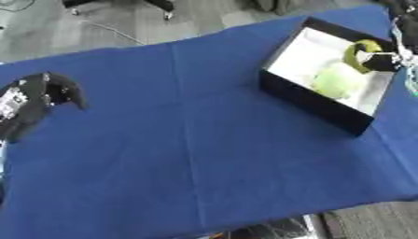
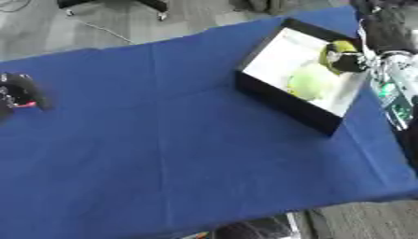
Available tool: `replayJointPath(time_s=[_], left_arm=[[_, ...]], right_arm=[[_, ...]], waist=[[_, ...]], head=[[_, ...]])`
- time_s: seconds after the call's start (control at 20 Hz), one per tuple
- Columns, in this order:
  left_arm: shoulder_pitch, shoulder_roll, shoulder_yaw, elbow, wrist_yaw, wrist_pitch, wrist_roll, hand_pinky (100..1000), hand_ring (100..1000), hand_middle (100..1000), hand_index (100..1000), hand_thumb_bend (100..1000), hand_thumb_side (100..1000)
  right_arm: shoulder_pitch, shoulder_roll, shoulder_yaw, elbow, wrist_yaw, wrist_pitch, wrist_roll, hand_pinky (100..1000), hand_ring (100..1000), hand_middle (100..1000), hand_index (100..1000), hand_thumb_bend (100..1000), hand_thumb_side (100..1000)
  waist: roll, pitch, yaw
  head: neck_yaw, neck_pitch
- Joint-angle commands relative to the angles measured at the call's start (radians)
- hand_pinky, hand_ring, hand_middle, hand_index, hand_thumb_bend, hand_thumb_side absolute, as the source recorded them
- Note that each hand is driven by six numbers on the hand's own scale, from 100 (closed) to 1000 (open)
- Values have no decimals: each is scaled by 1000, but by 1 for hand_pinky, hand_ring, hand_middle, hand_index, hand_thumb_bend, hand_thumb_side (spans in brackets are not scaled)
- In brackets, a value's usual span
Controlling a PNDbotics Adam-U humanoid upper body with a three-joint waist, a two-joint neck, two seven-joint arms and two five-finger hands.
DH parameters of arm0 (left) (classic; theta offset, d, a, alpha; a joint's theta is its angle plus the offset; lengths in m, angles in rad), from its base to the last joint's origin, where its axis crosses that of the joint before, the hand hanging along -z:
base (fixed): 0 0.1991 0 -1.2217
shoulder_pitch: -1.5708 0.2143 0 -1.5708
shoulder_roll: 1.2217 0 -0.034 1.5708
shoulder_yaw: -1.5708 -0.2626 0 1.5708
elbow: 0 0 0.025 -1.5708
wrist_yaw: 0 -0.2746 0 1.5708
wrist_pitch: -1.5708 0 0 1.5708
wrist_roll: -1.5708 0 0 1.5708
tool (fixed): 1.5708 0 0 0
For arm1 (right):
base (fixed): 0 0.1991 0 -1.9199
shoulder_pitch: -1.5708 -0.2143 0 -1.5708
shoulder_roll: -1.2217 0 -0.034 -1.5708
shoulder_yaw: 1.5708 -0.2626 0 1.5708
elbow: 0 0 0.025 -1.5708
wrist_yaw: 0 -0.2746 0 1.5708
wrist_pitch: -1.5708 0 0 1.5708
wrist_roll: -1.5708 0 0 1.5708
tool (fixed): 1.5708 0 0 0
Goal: Pick up the objects with one hand, pass them to the other hand, and then place them into the box on the other side of the table.
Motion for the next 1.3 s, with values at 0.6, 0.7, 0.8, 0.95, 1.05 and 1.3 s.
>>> replayJointPath(time_s=[0.6, 0.7, 0.8, 0.95, 1.05, 1.3], left_arm=[[-167, 216, 59, 209, -521, -149, 401, 687, 595, 611, 800, 100, 529], [-224, 243, 42, 276, -675, -170, 513, 720, 650, 665, 831, 100, 379], [-285, 268, 18, 346, -850, -214, 589, 750, 692, 713, 854, 112, 300], [-374, 296, -9, 460, -1103, -316, 639, 818, 792, 816, 912, 349, 376], [-429, 313, -12, 538, -1264, -360, 655, 847, 830, 853, 932, 542, 384], [-502, 344, 21, 703, -1640, -318, 791, 866, 859, 884, 945, 693, 481]], right_arm=[[99, 171, -11, -512, 173, -180, -264, 854, 768, 822, 824, 226, 100], [110, 198, 2, -513, 157, -191, -276, 850, 775, 823, 826, 233, 100], [117, 216, 12, -513, 140, -196, -282, 848, 779, 823, 830, 237, 100], [119, 235, 22, -513, 119, -198, -285, 844, 785, 824, 835, 244, 100], [117, 244, 25, -513, 106, -198, -289, 842, 788, 823, 838, 243, 100], [113, 255, 21, -513, 83, -193, -307, 839, 793, 823, 842, 241, 100]], waist=[[12, -21, -43], [11, -20, -54], [9, -15, -67], [5, 1, -85], [3, 15, -97], [2, 53, -125]], head=[[237, -3], [274, -3], [304, -3], [338, -3], [358, -3], [402, -3]])
